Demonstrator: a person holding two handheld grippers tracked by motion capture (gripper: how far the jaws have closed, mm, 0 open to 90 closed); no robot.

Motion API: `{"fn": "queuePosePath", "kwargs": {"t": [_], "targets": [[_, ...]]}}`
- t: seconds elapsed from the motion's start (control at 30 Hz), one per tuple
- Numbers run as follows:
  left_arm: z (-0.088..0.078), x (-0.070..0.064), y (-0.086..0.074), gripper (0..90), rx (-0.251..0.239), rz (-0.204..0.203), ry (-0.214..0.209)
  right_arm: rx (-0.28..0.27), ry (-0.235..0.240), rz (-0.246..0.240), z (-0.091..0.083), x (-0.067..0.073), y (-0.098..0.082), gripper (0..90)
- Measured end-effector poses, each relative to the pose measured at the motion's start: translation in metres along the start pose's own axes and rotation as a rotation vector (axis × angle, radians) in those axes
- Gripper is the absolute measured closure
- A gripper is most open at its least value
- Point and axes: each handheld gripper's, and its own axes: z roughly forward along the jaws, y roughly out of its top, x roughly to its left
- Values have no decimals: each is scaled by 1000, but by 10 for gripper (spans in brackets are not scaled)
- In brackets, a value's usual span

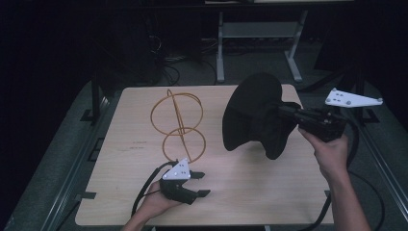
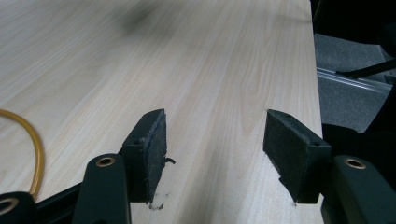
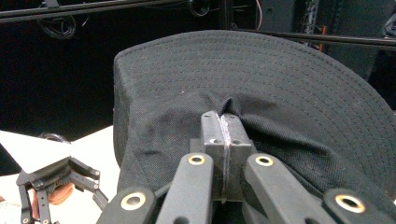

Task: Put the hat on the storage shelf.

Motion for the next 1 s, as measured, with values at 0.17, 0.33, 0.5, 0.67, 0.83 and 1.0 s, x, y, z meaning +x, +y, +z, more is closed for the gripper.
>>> {"fn": "queuePosePath", "kwargs": {"t": [0.17,0.33,0.5,0.67,0.83,1.0], "targets": [[3,0,-1,366,6,-10,-4,1,24,-11,12,4,12,900],[3,1,-3,365,8,-8,-2,3,38,-21,20,7,20,900],[4,2,-3,363,11,-8,-3,-2,65,-37,35,14,35,900],[6,1,-4,361,16,-4,-6,0,84,-58,48,20,47,900],[7,1,-4,360,24,-2,-12,2,102,-66,57,25,56,900],[9,1,-4,359,39,14,-20,12,130,-87,74,34,71,900]]}}
